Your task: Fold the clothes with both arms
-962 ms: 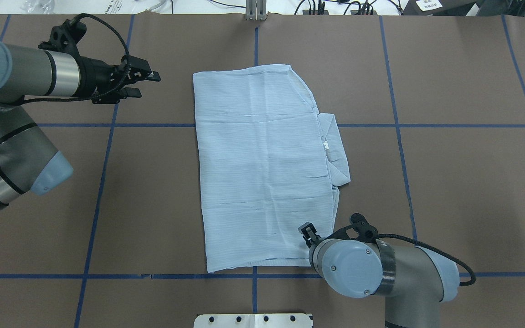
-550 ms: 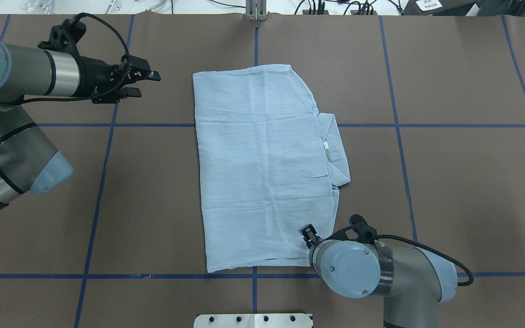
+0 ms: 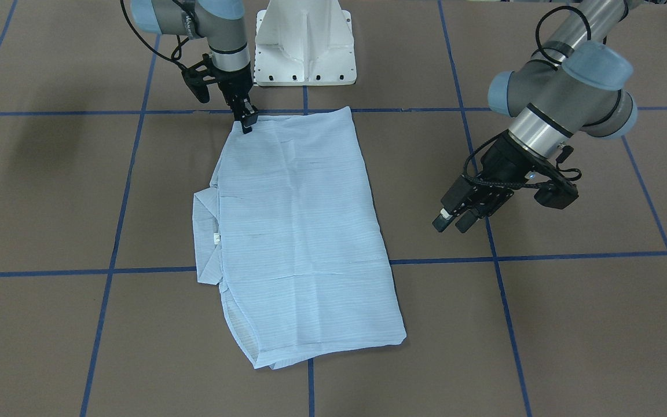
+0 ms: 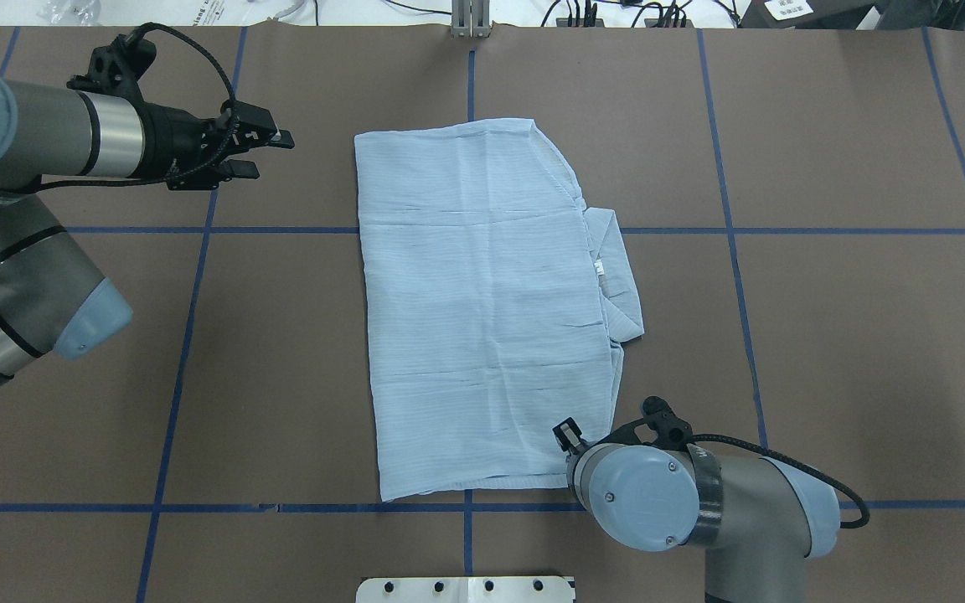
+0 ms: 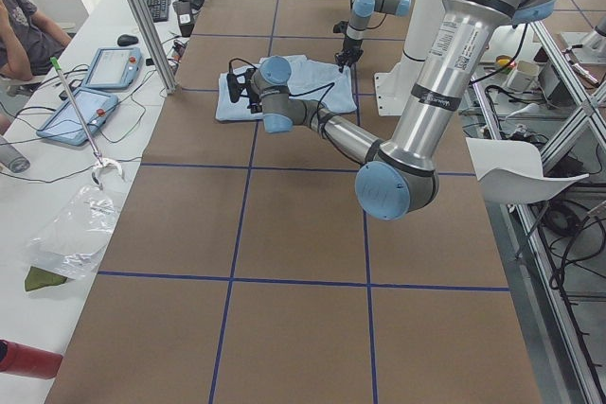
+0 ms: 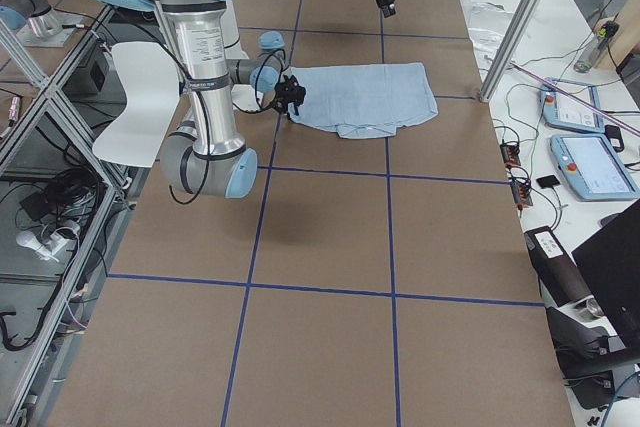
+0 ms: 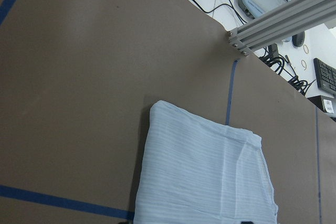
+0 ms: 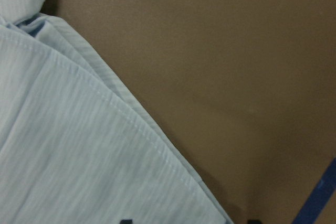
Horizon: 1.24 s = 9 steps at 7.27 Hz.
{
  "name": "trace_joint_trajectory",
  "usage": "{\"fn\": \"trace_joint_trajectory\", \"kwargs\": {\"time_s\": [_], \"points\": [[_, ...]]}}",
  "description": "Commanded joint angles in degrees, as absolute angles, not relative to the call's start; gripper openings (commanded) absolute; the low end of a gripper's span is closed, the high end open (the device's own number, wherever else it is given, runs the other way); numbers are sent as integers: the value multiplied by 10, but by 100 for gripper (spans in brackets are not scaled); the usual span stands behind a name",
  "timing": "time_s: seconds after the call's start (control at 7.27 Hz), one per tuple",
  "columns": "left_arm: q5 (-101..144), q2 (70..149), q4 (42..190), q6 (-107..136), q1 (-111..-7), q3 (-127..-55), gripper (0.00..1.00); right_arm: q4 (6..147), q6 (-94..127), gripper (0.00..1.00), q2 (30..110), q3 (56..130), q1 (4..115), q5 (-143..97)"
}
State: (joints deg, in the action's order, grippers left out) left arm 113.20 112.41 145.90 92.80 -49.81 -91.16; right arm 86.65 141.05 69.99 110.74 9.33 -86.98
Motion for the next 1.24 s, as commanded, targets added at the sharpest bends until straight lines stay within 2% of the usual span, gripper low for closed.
{"fn": "trace_joint_trajectory", "kwargs": {"time_s": [0.0, 0.28, 0.55, 0.96, 1.1], "points": [[1132, 1123, 1459, 928, -498, -912, 76, 867, 1411, 0, 699, 1112, 93, -871], [1132, 1118, 1458, 932, -497, -912, 76, 868, 1411, 0, 700, 1121, 93, -874], [1131, 1106, 1457, 1038, -483, -938, 76, 871, 1416, 0, 698, 1131, 94, -874], [1044, 1005, 1433, 1154, -359, -1067, 75, 872, 1420, 0, 698, 1135, 87, -871], [998, 1005, 1380, 1191, -307, -1093, 75, 872, 1420, 0, 698, 1139, 80, -870]]}}
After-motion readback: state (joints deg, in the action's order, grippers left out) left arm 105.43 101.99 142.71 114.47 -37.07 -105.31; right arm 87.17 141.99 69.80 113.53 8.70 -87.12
